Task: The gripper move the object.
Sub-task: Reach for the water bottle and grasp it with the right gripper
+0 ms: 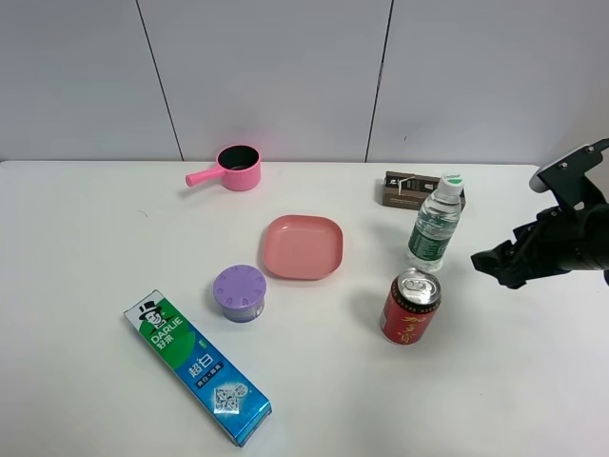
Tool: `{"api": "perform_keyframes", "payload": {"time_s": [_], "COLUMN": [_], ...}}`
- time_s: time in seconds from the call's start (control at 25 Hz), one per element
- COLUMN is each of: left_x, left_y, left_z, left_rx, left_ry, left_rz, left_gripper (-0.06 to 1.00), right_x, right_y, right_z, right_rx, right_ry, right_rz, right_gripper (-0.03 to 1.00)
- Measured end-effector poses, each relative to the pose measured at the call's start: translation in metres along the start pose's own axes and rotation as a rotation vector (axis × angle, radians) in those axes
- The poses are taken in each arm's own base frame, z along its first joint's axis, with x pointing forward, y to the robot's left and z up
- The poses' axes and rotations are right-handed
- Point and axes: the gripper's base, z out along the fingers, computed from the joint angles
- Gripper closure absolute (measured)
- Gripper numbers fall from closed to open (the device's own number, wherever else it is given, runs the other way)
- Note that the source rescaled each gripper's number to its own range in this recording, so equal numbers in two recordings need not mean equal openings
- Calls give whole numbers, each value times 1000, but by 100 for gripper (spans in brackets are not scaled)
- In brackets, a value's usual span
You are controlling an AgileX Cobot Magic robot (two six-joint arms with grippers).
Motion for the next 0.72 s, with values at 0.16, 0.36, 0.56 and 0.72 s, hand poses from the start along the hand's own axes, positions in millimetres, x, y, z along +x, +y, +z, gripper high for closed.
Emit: {"api": "perform_keyframes", "payload": {"time_s": [0.16,0.36,0.56,0.72], "left_x": [0,0,0,0], "left_y": [0,0,0,0], "left_z": [0,0,0,0], "left_rx": [0,0,0,0], "left_ry": [0,0,0,0], "left_rz": [0,0,0,0], "left_gripper": [-6,-6,-6,-6], "right_x": [-2,-5,-8,-9], "right_y": [0,-1,-2,-2], "right_z": [0,0,0,0], "right_rx": [4,12,19,24], "right_ry": [-24,-56,-83,-100], "right_rz": [-13,-12,-16,-30], "right_gripper": [-3,-3,-3,-3]}}
